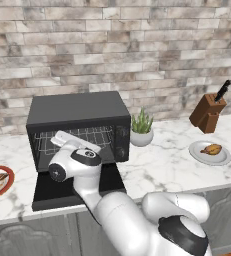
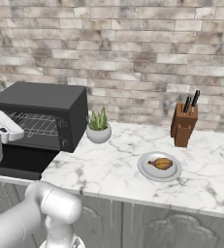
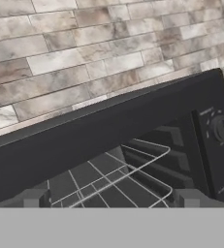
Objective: Open the toaster oven door. Place the baguette on the bottom rack in the toaster oven and place the chicken drumstick on the top rack.
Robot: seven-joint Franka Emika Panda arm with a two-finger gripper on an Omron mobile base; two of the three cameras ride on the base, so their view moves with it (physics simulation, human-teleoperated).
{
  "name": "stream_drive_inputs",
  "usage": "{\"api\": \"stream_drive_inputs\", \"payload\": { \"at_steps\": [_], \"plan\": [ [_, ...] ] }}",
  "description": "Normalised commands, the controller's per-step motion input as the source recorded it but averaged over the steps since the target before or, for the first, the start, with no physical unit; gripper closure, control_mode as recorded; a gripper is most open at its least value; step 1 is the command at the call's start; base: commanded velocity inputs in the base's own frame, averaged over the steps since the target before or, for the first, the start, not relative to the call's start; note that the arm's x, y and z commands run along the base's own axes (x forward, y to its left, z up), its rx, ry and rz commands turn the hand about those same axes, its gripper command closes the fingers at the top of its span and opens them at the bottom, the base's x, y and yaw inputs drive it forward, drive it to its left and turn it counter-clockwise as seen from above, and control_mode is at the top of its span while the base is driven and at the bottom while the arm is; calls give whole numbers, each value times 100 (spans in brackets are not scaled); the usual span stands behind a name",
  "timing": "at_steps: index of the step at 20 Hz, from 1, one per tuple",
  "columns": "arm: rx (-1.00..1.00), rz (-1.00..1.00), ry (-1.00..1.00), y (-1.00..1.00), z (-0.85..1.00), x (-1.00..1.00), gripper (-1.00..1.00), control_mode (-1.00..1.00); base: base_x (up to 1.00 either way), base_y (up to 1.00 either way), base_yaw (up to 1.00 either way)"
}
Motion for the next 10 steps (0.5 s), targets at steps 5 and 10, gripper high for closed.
{"api": "stream_drive_inputs", "payload": {
  "at_steps": [5, 10],
  "plan": [
    [3, 0, 0, 3, -14, 3, -100, -100, 0, 0, 0],
    [2, 0, 0, 0, -1, 15, -100, -100, 0, 0, 0]
  ]
}}
